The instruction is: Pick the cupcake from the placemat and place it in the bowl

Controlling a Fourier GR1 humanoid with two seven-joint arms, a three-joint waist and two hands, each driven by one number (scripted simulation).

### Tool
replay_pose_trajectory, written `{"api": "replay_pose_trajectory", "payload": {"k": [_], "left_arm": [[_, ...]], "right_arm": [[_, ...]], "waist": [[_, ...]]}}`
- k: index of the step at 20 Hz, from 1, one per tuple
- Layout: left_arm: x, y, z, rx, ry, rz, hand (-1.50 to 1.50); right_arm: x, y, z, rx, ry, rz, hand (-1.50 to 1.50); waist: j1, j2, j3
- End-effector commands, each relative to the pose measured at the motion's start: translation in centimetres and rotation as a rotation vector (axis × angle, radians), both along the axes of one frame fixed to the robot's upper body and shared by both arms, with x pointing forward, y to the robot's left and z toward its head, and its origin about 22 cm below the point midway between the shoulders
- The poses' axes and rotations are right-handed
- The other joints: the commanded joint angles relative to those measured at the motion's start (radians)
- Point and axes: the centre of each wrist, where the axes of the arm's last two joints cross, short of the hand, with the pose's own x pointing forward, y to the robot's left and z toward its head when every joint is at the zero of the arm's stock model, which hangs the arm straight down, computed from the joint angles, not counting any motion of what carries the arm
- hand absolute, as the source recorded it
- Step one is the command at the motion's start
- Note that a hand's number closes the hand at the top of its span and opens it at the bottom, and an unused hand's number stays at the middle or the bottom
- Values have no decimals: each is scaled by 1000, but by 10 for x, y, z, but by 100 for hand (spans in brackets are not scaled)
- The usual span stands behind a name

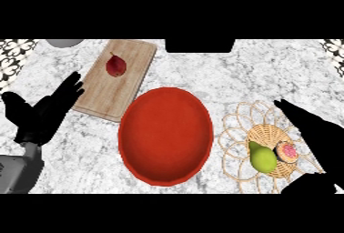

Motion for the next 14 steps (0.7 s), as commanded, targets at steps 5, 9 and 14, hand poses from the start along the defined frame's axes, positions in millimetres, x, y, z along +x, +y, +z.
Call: {"api": "replay_pose_trajectory", "payload": {"k": [5,9,14], "left_arm": [[-8,-3,1,-5,0,-1,0],[-11,0,8,-21,-6,-8,0],[4,-5,4,3,5,-6,0]], "right_arm": [[5,1,-25,-118,102,-68,-150],[1,-8,-25,-133,108,-60,-150],[32,-20,-44,-127,123,-69,-150]], "waist": [[-1,-1,1],[-4,-2,1],[-3,0,1]]}}
